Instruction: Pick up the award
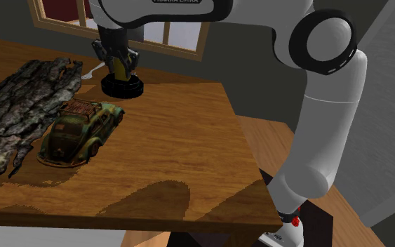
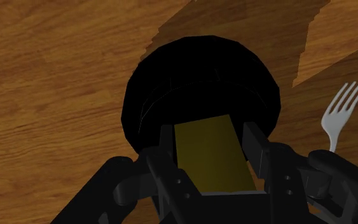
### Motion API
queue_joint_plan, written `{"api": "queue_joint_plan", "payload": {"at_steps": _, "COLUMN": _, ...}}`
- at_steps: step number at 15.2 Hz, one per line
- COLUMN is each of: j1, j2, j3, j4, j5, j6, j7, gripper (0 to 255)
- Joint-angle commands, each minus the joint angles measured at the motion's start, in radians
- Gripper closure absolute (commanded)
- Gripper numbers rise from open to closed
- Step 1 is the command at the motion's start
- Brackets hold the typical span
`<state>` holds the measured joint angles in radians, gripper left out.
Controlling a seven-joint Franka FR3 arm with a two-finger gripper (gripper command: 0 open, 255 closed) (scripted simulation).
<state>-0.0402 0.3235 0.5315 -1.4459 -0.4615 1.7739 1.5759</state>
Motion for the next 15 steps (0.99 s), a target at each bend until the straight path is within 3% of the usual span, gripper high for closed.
{"api": "queue_joint_plan", "payload": {"at_steps": 1, "j1": 0.000, "j2": 0.000, "j3": 0.000, "j4": 0.000, "j5": 0.000, "j6": 0.000, "j7": 0.000, "gripper": 255}}
{"api": "queue_joint_plan", "payload": {"at_steps": 15, "j1": 0.037, "j2": 0.032, "j3": 0.002, "j4": 0.204, "j5": -0.008, "j6": -0.168, "j7": -0.045, "gripper": 255}}
